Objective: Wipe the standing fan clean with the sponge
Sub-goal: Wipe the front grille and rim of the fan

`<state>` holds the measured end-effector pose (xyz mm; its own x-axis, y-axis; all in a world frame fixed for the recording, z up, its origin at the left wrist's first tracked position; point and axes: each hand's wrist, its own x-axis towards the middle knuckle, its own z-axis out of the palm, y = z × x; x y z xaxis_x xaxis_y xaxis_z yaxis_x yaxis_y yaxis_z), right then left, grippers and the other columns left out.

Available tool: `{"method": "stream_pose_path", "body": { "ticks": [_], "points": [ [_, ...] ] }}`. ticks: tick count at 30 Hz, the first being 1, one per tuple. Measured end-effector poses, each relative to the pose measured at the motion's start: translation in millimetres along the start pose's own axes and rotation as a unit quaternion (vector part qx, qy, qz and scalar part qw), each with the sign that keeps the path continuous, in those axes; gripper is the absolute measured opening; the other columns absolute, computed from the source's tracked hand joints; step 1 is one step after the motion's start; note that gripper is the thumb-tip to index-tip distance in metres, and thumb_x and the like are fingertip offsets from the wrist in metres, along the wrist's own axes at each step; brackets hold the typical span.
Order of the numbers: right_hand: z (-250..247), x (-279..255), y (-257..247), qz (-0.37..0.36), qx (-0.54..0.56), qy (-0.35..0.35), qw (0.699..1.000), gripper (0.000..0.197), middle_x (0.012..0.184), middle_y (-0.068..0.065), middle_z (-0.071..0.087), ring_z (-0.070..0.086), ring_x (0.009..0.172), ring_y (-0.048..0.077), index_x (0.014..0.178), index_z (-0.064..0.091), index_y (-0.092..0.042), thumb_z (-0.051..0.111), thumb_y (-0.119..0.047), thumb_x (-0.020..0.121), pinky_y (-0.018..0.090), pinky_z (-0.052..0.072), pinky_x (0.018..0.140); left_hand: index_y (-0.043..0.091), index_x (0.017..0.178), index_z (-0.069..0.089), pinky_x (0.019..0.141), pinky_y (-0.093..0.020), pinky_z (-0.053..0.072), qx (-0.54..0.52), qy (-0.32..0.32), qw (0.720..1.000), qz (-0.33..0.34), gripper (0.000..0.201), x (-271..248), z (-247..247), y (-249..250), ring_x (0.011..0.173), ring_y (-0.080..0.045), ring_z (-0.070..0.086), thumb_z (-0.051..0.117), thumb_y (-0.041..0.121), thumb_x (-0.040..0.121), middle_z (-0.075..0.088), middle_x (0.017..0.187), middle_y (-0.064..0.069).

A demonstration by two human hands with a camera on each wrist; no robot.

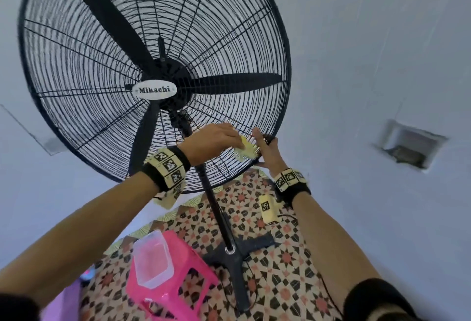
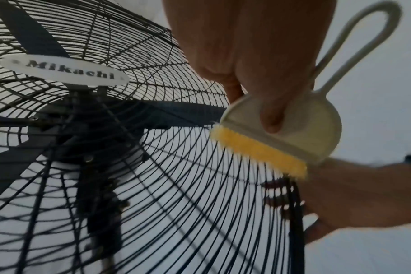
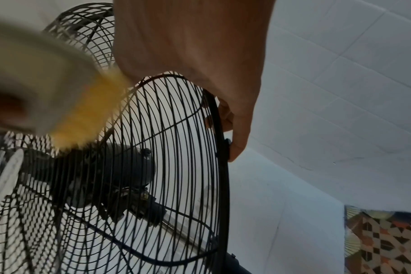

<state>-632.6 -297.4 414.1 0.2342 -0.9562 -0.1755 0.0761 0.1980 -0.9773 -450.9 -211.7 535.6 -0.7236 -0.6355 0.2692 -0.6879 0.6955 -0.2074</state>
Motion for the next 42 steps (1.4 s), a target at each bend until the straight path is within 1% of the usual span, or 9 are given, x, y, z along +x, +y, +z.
{"method": "stream_pose_path", "body": {
  "ticks": [3,6,13,19,25,29,35,38,42],
  "points": [
    [-5.6,-5.4,-7.0,0.013,0.014,-0.042,0.999,0.130,0.169,0.006,0.020,0.033,0.149,0.032,0.163,0.002,-0.029,0.059,-0.095,0.066,0.062,0.049,0.104,0.016,0.114,0.077,0.087,-0.035,0.054,-0.008,-0.099,0.994,-0.039,0.029,-23.4,9.9,-1.6,0.097,-0.024,0.070,0.077,0.002,0.088,0.078,0.112,-0.004],
    [-7.7,-6.4,-13.8,0.013,0.016,-0.054,0.998,0.120,0.171,0.003,0.011,0.027,0.152,0.035,0.162,0.009,-0.044,0.044,-0.103,0.063,0.052,0.059,0.088,0.018,0.117,0.076,0.087,-0.033,0.051,-0.008,-0.155,0.986,-0.059,0.023,-42.6,6.0,-4.7,0.100,-0.021,0.066,0.069,0.008,0.097,0.077,0.110,-0.002],
    [-4.6,-21.4,-19.8,0.015,0.012,-0.020,1.000,0.136,0.172,-0.001,0.002,0.030,0.150,0.036,0.164,0.001,-0.032,0.040,-0.105,0.056,0.057,0.057,0.093,0.011,0.108,0.078,0.084,-0.040,0.058,0.015,0.020,1.000,0.008,0.025,-3.4,-3.6,10.4,0.098,-0.027,0.069,0.067,0.004,0.087,0.076,0.110,-0.007],
    [-1.6,-23.7,-19.6,0.017,0.019,-0.021,0.999,0.124,0.172,0.001,0.007,0.034,0.148,0.035,0.164,0.000,-0.032,0.040,-0.100,0.068,0.045,0.062,0.079,0.018,0.124,0.073,0.097,-0.036,0.054,0.038,-0.183,0.982,0.004,0.029,-36.9,4.3,2.1,0.111,-0.020,0.063,0.071,0.012,0.095,0.073,0.122,-0.001],
    [-2.2,-35.2,-29.8,0.024,0.013,-0.026,0.999,0.127,0.172,0.001,0.002,0.030,0.150,0.035,0.164,-0.001,-0.028,0.040,-0.096,0.065,0.057,0.055,0.096,0.011,0.111,0.076,0.085,-0.034,0.055,0.024,0.011,0.999,0.024,0.028,-0.2,-9.3,3.2,0.102,-0.027,0.068,0.072,0.001,0.085,0.075,0.114,-0.007],
    [-5.9,-32.6,-27.9,0.024,0.004,-0.033,0.999,0.118,0.157,0.010,0.039,0.043,0.142,0.033,0.162,0.011,-0.023,0.039,-0.097,0.074,0.048,0.060,0.084,0.012,0.109,0.077,0.087,-0.031,0.051,0.005,-0.069,0.997,0.014,0.030,-24.0,3.1,-3.1,0.096,-0.026,0.070,0.081,0.001,0.082,0.076,0.109,-0.006],
    [-9.1,-33.2,-32.5,0.001,-0.029,-0.052,0.998,0.128,0.172,0.003,0.005,0.036,0.147,0.035,0.164,0.005,-0.034,0.037,-0.104,0.062,0.035,0.061,0.067,0.012,0.114,0.075,0.090,-0.035,0.057,0.015,-0.056,0.998,0.005,0.027,-29.6,0.4,2.5,0.103,-0.025,0.068,0.070,0.006,0.089,0.074,0.115,-0.007],
    [-16.5,-28.2,-36.7,0.009,-0.019,-0.072,0.997,0.130,0.170,0.003,0.015,0.051,0.133,0.034,0.163,0.009,-0.039,0.033,-0.108,0.054,0.050,0.063,0.078,0.011,0.111,0.076,0.084,-0.038,0.059,0.047,0.001,0.998,0.037,0.027,8.2,-5.9,20.1,0.101,-0.025,0.067,0.065,0.005,0.087,0.074,0.114,-0.007],
    [-22.0,-17.9,-34.1,0.017,-0.007,-0.072,0.997,0.129,0.162,0.009,0.036,0.050,0.134,0.040,0.158,0.027,-0.043,0.024,-0.111,0.050,0.041,0.062,0.066,0.017,0.123,0.070,0.091,-0.039,0.055,0.073,-0.158,0.985,0.012,0.030,-15.1,21.4,22.5,0.106,-0.023,0.061,0.064,0.009,0.094,0.070,0.123,-0.003]
  ]
}}
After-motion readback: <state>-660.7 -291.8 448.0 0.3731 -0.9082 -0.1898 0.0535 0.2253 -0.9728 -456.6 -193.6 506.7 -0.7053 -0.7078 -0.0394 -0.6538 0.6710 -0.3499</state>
